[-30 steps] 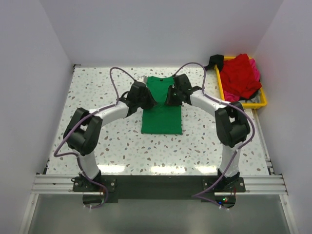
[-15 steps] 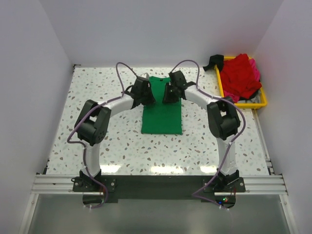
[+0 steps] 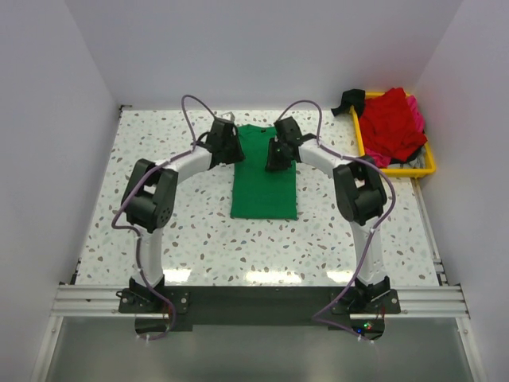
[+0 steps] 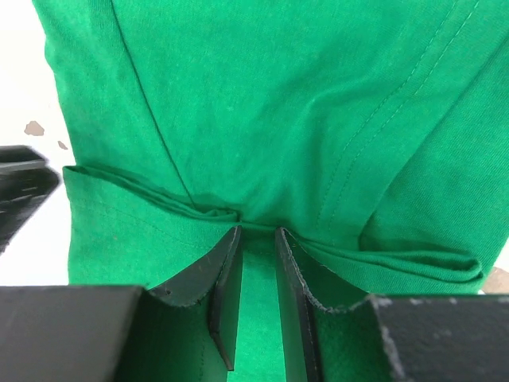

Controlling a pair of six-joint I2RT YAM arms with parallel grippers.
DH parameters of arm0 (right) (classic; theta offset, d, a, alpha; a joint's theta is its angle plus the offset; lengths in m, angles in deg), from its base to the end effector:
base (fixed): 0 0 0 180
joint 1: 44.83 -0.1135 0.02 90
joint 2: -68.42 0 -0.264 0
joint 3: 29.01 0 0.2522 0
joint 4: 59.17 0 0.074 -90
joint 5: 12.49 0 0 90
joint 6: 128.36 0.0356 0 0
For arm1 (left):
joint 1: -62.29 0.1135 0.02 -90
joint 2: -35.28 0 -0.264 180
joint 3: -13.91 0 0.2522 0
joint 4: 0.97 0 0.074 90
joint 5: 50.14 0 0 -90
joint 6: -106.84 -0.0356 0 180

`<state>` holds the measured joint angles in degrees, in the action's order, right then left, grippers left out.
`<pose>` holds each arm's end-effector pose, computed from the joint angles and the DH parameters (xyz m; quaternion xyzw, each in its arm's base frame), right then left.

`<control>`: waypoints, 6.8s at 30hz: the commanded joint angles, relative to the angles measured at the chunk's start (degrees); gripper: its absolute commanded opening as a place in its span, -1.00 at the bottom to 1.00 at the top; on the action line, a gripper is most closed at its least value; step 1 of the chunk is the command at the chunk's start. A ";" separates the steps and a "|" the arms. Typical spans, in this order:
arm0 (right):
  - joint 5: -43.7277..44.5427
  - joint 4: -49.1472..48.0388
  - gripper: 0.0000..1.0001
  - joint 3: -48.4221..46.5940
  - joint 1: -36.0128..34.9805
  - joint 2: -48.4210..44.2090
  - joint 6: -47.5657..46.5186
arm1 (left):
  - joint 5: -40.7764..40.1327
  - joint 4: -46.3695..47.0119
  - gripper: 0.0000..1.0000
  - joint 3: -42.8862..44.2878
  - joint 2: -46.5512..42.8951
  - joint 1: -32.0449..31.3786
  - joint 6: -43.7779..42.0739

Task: Fold and stack the t-shirts
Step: Fold the tshirt

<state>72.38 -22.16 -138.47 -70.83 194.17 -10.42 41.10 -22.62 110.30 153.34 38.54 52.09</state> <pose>0.4316 0.2140 0.1693 0.0020 0.9483 0.1805 0.2610 0.4192 -0.1853 0.1782 -0.0877 0.9139 -0.2037 0.3399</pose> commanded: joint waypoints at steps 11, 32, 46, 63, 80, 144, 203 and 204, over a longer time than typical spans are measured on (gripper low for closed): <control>0.91 1.80 -0.43 -3.18 1.12 -1.38 -1.31 | 8.08 9.19 -0.50 -3.70 -6.97 -2.35 1.49; -1.03 -1.53 -0.36 2.27 3.94 -8.95 0.09 | 9.66 12.98 -0.56 -3.18 5.16 -3.94 5.01; 2.05 -0.84 -0.39 5.35 3.32 -1.13 -1.05 | 5.28 12.36 -0.59 -6.86 3.84 -3.94 6.15; 3.29 -2.41 -0.39 13.68 0.34 -4.81 -1.23 | 2.37 16.93 -0.62 -22.14 -3.88 -4.03 8.52; -2.25 -10.24 -0.37 29.87 -2.30 -15.54 2.29 | -1.06 18.70 -0.59 -39.21 -19.18 -3.76 6.95; -13.86 -9.26 -0.18 60.54 -7.31 -51.22 9.92 | 12.83 6.21 -0.04 -62.32 -58.99 -0.59 9.22; -8.32 -25.53 -0.30 72.67 -8.19 -53.25 21.27 | 8.52 11.13 -0.51 -69.62 -57.59 -9.03 16.87; -8.32 -25.88 -0.31 72.76 -8.19 -53.16 21.36 | 8.61 11.13 -0.51 -69.62 -57.59 -9.04 16.96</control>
<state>62.18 -44.20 -66.37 -78.92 140.49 10.06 49.66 -12.95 41.30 95.52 29.95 68.37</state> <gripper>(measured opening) 0.351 0.248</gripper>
